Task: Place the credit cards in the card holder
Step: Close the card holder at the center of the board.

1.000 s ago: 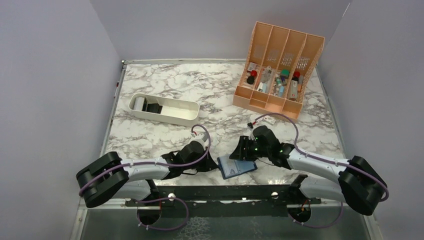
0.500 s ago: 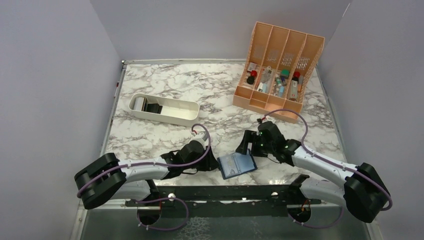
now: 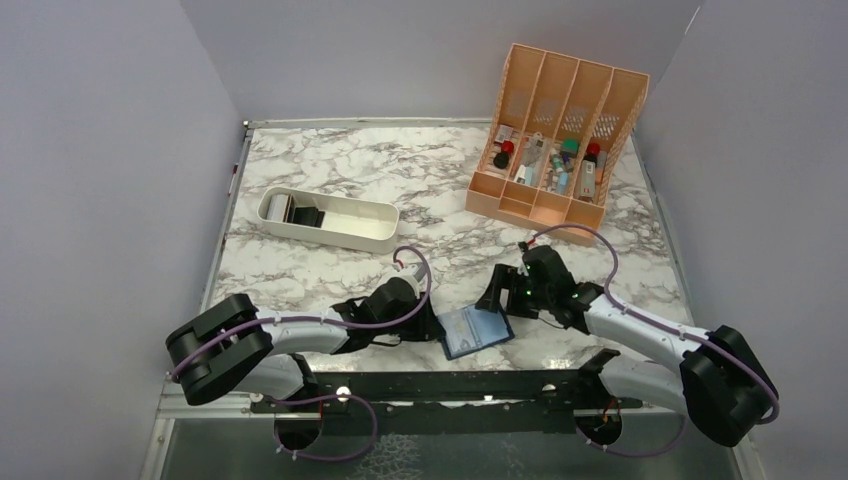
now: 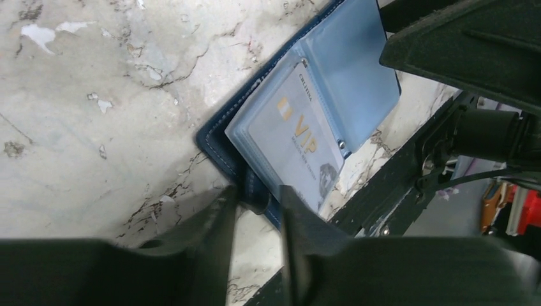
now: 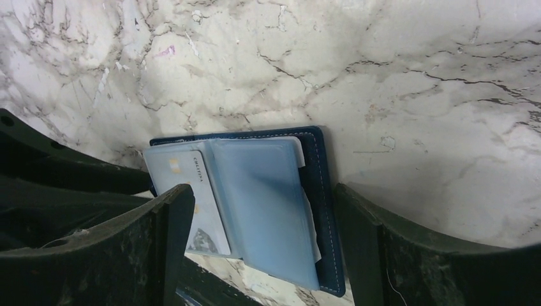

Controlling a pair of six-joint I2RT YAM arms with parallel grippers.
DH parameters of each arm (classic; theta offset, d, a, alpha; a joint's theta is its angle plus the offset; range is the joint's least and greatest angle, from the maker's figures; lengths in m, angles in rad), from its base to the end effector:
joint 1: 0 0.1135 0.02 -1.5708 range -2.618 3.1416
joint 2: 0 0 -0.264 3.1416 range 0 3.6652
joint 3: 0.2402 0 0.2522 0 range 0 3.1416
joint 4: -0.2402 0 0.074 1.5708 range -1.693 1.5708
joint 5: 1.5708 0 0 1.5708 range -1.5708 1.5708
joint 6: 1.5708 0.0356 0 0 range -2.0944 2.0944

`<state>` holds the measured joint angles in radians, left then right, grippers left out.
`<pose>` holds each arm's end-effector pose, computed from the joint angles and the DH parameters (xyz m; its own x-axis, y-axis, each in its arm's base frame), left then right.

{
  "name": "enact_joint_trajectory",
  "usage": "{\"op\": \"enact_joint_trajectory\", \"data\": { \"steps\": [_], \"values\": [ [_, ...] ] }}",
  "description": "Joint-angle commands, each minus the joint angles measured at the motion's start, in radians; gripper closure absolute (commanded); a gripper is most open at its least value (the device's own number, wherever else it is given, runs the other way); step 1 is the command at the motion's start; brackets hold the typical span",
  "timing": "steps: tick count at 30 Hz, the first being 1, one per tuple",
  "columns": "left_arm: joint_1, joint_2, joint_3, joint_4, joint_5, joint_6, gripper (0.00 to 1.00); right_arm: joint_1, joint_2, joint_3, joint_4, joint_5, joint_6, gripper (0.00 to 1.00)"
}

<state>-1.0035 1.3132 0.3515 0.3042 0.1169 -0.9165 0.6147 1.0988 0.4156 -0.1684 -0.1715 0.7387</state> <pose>0.1194 -0.1951 0.1354 -0.9038 -0.0480 -0.4252 0.2794 0.6864 -0.6714 0.1596 0.1201 0.1585 -0.8989 0.1776 -0.4006 -0.0742 0.8393 0.5385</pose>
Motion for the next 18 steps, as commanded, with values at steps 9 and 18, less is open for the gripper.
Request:
{"op": "enact_joint_trajectory", "data": {
  "steps": [9,18],
  "values": [
    [-0.004,-0.036,0.013,0.014,0.013,0.019,1.00,-0.004,-0.115,-0.067,0.176,-0.281,0.086,0.32],
    [-0.004,-0.117,0.037,0.026,0.029,0.041,1.00,-0.004,-0.131,-0.081,0.188,-0.308,0.092,0.51]
  ]
}}
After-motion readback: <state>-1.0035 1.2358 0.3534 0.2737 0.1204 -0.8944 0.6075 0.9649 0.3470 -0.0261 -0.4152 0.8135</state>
